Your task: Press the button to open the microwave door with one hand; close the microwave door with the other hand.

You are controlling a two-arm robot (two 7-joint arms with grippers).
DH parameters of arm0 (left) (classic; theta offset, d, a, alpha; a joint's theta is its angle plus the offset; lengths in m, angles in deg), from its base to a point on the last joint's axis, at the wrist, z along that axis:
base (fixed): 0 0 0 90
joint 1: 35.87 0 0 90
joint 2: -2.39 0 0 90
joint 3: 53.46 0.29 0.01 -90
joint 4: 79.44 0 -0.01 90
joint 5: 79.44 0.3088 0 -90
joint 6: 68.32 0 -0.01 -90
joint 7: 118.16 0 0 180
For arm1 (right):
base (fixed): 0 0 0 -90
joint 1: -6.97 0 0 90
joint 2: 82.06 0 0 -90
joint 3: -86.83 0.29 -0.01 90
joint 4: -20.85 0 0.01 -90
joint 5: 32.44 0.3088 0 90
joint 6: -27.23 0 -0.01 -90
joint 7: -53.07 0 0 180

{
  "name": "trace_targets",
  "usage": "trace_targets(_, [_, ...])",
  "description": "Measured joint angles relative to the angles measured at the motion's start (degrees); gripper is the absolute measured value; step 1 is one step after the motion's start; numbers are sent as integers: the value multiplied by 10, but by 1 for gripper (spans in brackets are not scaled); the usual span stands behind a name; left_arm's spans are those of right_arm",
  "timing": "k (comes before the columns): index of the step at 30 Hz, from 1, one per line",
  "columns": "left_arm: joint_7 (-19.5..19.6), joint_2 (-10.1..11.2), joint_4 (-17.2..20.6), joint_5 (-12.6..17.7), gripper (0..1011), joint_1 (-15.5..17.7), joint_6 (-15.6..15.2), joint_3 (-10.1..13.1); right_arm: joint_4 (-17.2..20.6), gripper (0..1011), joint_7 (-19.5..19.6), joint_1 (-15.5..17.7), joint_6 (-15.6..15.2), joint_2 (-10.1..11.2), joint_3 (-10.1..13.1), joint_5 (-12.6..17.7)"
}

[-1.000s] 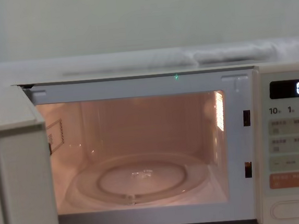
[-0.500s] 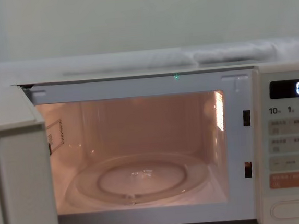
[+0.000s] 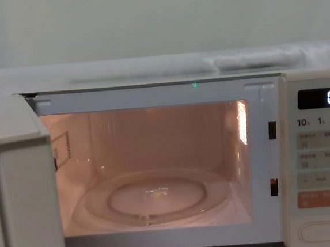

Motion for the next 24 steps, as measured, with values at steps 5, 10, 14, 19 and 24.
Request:
trace_targets(5, [27,8,22,-30,0,-32,8,-26,0,1002,0,0,0,0,0,0])
trace_targets(10, [64,27,58,-62,0,-68,17,-45,0,1002,0,0,0,0,0,0])
trace_targets(14, [92,46,82,-78,0,-88,22,-46,0,1002,0,0,0,0,0,0])
trace_targets(19, [122,73,107,-85,0,-104,24,-34,0,1002,0,0,0,0,0,0])
trace_targets(24, [138,99,129,-74,0,-113,24,-16,0,1002,0,0,0,0,0,0])
